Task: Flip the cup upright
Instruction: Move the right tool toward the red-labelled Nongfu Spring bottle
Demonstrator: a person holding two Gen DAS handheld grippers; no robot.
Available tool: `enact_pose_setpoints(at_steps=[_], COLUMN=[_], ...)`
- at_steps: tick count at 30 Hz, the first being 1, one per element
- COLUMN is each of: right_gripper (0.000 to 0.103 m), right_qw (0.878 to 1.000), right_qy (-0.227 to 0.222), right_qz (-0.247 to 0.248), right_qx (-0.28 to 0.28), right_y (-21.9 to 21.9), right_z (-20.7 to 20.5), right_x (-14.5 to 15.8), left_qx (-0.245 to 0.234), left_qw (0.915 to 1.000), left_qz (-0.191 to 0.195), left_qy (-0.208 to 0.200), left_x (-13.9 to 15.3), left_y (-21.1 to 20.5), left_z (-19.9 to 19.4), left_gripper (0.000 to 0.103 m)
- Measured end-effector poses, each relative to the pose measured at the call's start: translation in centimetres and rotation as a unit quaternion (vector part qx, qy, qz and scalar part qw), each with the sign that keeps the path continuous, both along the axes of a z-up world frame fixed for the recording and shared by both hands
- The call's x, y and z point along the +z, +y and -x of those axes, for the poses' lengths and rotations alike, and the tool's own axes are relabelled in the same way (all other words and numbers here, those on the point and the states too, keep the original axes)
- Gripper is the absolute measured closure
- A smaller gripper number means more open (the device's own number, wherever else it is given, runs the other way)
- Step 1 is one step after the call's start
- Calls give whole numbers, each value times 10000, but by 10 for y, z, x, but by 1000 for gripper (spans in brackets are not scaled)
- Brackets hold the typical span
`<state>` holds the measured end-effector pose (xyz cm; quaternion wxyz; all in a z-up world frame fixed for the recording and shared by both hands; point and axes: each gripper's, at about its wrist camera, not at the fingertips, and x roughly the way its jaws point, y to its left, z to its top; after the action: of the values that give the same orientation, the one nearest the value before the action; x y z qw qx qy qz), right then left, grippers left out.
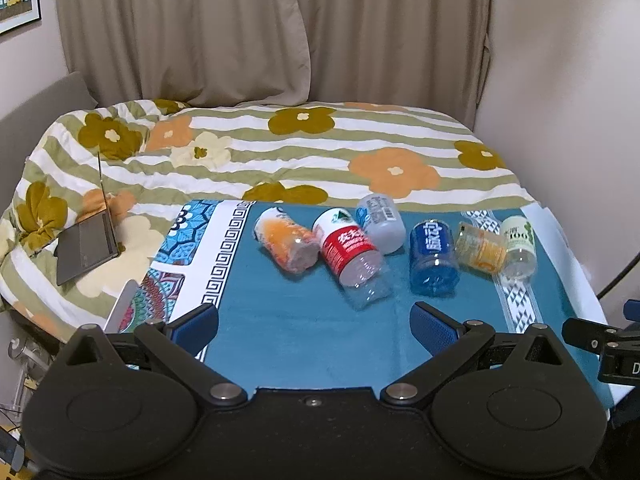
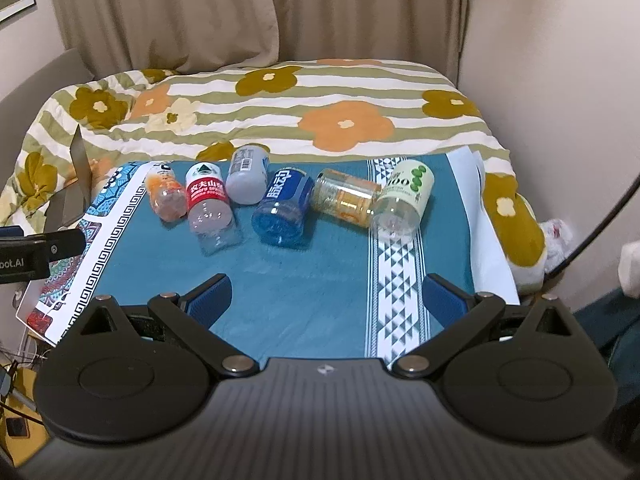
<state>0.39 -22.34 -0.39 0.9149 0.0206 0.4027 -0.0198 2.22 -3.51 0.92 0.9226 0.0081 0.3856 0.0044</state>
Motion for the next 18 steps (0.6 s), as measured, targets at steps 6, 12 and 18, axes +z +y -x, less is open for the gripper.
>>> enact_pose_setpoints(at_steps=[6,12,18], right_gripper=[0,0,0], right_qw=[9996,9995,9994], right_qy=[-48,224,342], right_qz=[109,-22,34], right_qx=[269,226,-58], right_y=[-17,-31,-40], right_z=[-18,-37,-53], right_x=[-6,-23,-33], left_qx=[184,254,206], left_qw=[9995,9981,9945], left_qz=[68,274,555], left_qy=[229,484,859], left_x=[-9,-27,-54], left_y=[-15,-21,-26], left_z=[-31,-73,-120], left_gripper=[0,0,2])
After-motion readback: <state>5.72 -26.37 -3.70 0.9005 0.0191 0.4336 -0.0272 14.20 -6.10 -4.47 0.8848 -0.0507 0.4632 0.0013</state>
